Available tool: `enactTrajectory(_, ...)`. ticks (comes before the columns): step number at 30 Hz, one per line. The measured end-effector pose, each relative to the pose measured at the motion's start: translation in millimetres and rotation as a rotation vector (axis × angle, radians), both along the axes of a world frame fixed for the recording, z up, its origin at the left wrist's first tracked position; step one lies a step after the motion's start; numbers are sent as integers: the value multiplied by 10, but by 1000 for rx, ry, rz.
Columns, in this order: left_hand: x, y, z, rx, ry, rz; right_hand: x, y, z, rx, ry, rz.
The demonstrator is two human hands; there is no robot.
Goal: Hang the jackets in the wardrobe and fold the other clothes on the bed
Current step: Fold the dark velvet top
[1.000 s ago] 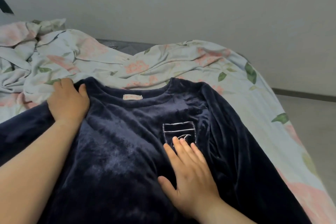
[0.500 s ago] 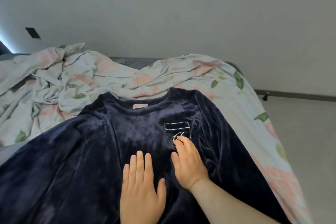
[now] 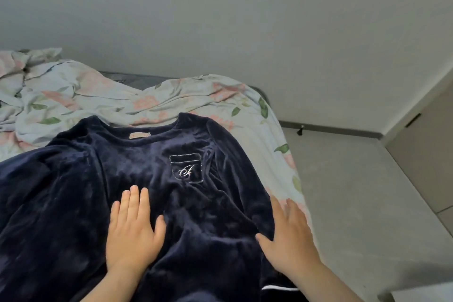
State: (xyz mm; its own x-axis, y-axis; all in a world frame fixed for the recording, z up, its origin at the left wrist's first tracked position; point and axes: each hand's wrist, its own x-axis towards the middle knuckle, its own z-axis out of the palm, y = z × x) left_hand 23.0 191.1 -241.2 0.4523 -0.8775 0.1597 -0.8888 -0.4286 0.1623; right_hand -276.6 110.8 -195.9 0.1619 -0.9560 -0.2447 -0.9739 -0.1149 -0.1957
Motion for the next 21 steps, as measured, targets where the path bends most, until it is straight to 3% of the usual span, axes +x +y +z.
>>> enactTrajectory(4, -11, -4, -23, 6, -6, 17, -447, -122, 244, 242, -506, -311)
enactTrajectory(7, -6, -17, -25, 16, -18, 24, -768, -397, 393, 459, -969, -701)
enactTrajectory(9, -18, -17, -17, 22, -15, 27, -928, -543, 484, 534, -1125, -812)
enactTrajectory(17, -24, -64, -24, 42, -32, 51, -824, -924, 780, 725, -1542, -657)
enactTrajectory(19, -14, -75, -33, 41, -44, 57, -560, -892, 942, 830, -1560, -531)
enactTrajectory(21, -7, -90, -36, 35, -57, 60, -184, -754, 1048, 970, -1448, -339)
